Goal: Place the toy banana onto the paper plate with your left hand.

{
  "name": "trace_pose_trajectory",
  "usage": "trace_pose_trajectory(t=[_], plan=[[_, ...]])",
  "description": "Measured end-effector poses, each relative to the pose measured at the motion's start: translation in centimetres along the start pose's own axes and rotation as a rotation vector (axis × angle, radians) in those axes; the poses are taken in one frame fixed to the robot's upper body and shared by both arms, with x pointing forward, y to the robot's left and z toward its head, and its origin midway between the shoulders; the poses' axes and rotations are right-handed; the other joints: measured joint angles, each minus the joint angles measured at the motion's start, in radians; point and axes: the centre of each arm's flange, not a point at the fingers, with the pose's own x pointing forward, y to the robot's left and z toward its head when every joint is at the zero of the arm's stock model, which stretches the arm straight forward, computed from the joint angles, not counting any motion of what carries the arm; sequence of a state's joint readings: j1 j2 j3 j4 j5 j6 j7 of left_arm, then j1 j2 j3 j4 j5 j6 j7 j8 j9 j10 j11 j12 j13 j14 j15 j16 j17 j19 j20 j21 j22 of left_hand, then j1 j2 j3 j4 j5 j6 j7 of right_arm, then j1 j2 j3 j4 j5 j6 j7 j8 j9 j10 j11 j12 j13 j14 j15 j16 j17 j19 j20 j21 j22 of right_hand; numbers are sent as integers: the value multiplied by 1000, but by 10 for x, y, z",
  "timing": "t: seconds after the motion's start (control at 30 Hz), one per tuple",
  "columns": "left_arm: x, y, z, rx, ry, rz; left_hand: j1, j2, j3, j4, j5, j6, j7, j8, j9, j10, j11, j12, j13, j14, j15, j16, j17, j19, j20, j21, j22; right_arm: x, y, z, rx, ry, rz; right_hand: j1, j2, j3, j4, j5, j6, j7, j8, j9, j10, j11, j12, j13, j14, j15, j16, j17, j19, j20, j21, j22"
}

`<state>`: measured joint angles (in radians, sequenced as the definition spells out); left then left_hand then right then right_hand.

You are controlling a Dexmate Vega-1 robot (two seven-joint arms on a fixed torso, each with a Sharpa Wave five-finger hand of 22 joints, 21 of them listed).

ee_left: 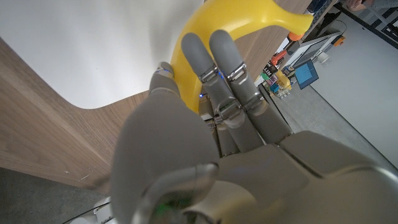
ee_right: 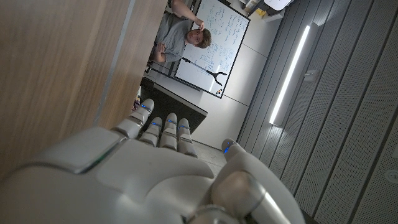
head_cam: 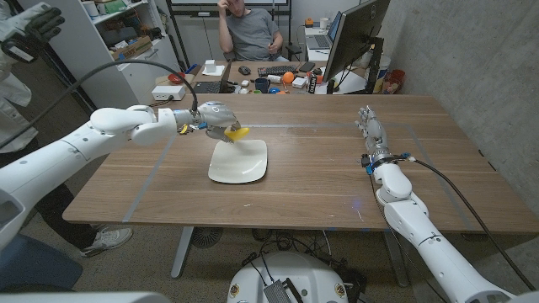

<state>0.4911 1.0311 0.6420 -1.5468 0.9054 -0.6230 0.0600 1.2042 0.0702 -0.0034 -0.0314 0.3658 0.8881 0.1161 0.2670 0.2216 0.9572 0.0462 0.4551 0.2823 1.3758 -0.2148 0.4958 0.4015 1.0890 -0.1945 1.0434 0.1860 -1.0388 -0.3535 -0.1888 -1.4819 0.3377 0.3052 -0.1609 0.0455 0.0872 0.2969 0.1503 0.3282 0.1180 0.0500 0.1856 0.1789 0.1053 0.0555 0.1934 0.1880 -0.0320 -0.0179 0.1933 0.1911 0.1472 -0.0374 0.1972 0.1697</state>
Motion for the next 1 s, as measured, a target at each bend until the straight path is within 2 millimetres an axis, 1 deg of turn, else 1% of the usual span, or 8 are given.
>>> trace_pose_trajectory(t=[0.17,0.23,0.47,0.9,1.0], plan=[[2,0,2,-69,-15,-6,0,0,0,0,0,0,0,0,0,0,0,0,0,0,0,0,0,-3,-2,0,0,-1,-1,1,-3,-3,0,0,0,0,0,0,0,0,0,0,0,0,0,0,0,0,0,0,0,0,0,0],[2,-1,2,-84,-17,-9,0,0,0,0,0,0,0,0,2,0,0,0,0,0,0,0,0,-7,3,0,0,-1,-1,1,-4,-3,1,0,0,0,0,0,0,0,0,0,0,0,0,0,0,0,0,0,0,0,0,0],[2,-3,4,-144,-33,-29,0,0,-4,4,-1,0,0,0,4,0,0,-4,0,-11,0,-5,0,-18,7,0,-5,-2,-2,2,-5,-8,0,0,0,0,0,0,0,0,0,0,0,0,0,0,0,0,0,0,0,0,0,0],[6,-14,12,-143,-50,-74,0,0,-4,4,2,0,0,-3,9,0,0,-5,0,-11,0,-5,0,-18,7,-5,-8,-3,-3,3,-4,-12,-1,0,0,0,0,0,4,4,0,0,4,-4,0,0,5,-6,0,0,0,0,0,0],[7,-18,13,-136,-52,-92,0,0,-4,4,2,0,0,-5,9,-3,-3,-8,3,-16,-4,-5,0,-18,7,-5,-9,-4,-4,2,-3,-9,-4,0,0,0,0,0,4,4,0,0,4,-4,0,0,5,-6,0,0,0,0,0,0]])
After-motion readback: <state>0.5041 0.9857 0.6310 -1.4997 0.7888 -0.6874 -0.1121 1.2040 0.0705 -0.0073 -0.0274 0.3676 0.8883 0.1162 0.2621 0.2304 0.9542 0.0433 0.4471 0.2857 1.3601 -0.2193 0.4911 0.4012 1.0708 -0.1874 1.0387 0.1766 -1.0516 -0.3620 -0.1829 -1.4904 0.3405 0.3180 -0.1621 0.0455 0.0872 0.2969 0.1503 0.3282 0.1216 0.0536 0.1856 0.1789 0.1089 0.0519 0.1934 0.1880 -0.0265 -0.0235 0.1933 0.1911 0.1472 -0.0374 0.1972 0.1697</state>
